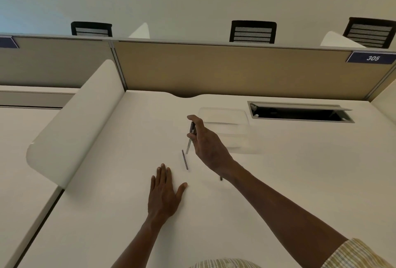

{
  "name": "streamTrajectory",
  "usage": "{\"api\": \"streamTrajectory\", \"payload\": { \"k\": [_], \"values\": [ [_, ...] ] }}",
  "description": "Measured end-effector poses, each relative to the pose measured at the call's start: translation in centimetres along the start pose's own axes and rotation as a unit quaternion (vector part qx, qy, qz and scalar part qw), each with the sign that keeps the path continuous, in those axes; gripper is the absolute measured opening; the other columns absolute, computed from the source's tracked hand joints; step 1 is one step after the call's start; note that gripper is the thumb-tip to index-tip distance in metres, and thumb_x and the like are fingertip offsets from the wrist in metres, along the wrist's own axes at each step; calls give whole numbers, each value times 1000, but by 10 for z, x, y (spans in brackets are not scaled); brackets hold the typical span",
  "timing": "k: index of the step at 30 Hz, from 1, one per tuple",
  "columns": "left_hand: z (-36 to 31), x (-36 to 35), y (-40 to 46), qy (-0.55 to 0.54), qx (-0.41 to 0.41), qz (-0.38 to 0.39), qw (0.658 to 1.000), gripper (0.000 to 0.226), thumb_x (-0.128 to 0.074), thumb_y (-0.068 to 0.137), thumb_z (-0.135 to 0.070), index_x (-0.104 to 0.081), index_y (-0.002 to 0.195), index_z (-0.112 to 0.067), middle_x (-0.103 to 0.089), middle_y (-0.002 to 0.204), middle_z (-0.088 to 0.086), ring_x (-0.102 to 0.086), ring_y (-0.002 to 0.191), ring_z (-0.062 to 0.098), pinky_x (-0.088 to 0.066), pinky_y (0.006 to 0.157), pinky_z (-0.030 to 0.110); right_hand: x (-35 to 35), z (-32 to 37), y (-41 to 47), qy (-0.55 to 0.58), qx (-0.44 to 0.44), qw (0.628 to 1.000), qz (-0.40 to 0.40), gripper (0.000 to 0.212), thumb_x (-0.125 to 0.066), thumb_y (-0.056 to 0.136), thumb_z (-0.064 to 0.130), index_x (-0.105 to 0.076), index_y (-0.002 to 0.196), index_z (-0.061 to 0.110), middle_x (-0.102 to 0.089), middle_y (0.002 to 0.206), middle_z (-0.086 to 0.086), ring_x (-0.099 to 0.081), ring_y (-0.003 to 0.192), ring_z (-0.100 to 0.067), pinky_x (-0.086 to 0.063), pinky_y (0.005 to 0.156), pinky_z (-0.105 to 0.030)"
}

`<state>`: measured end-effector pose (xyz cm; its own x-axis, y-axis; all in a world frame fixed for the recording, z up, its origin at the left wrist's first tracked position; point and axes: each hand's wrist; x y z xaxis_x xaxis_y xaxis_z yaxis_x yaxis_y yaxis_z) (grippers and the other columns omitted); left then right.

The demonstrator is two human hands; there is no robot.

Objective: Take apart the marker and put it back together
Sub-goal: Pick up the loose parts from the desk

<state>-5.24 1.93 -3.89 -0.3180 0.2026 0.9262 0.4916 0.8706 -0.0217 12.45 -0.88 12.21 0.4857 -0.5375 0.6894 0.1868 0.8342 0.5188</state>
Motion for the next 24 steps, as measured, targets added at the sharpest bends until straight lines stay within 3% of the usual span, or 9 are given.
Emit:
{"api": "streamTrajectory", "payload": {
  "k": [4, 7, 12, 15, 19, 22, 24],
  "values": [
    [-1, 3, 2, -18, 4, 19, 1000, 90, -29, 93, -68, -5, 155, -7, 5, 165, 7, 8, 152, 19, 1, 123, 37, 8, 4, 0, 0, 2, 1000, -7, 49, -58, 96, 14, -31, 136, 24, -58, 78, 0, -54, 63, -15, -47, 56, -23],
    [-2, 12, 9, -85, 15, 45, 995, 88, -39, 95, -62, -9, 155, -6, 0, 165, 8, 4, 152, 19, 0, 123, 38, 13, 6, 0, -7, 8, 1000, -9, 47, -61, 94, 11, -36, 132, 21, -59, 81, 1, -53, 65, -12, -44, 59, -20],
    [-4, 45, 15, -237, 53, 26, 970, 76, -49, 95, -55, -27, 153, -12, -25, 162, 6, -22, 149, 20, -18, 120, 36, 13, 11, -4, -2, 8, 1000, -6, 44, -63, 93, 8, -41, 129, 17, -59, 82, -1, -54, 68, -13, -49, 63, -23],
    [-10, 67, 16, -295, 26, -34, 955, 62, -62, 91, -47, -47, 143, -18, -49, 149, 2, -44, 138, 17, -32, 110, 27, 9, 17, -5, -11, 23, 1000, -2, 44, -65, 92, 9, -44, 130, 15, -64, 88, -4, -63, 75, -16, -57, 68, -29],
    [-30, 92, 19, -373, -27, -81, 924, 53, -76, 83, -32, -61, 130, -15, -67, 128, -1, -62, 117, 9, -43, 96, 14, 5, 24, -5, -19, 37, 999, 6, 46, -67, 91, 11, -47, 132, 13, -68, 97, -7, -66, 83, -21, -59, 73, -35],
    [-46, 101, 21, -384, -75, -128, 911, 41, -79, 81, -19, -68, 120, -14, -73, 111, -5, -69, 103, 6, -53, 90, 18, 4, 32, -3, -13, 34, 999, 10, 45, -64, 92, 11, -47, 133, 13, -66, 93, -7, -63, 80, -23, -57, 71, -39],
    [-53, 104, 23, -391, -91, -151, 903, 28, -77, 83, -12, -73, 108, -24, -75, 96, -19, -72, 93, 2, -56, 85, 20, 4, 37, -2, -3, 31, 999, 12, 44, -63, 92, 10, -47, 133, 13, -64, 89, -7, -60, 78, -23, -55, 70, -40]
  ]
}}
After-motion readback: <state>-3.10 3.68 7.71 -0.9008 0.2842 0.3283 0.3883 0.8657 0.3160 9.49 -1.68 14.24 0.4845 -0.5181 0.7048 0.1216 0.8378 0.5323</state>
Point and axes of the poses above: each hand's wrist, its own y-axis towards the middle knuckle, its own x-axis out of the back of the hand, z = x × y
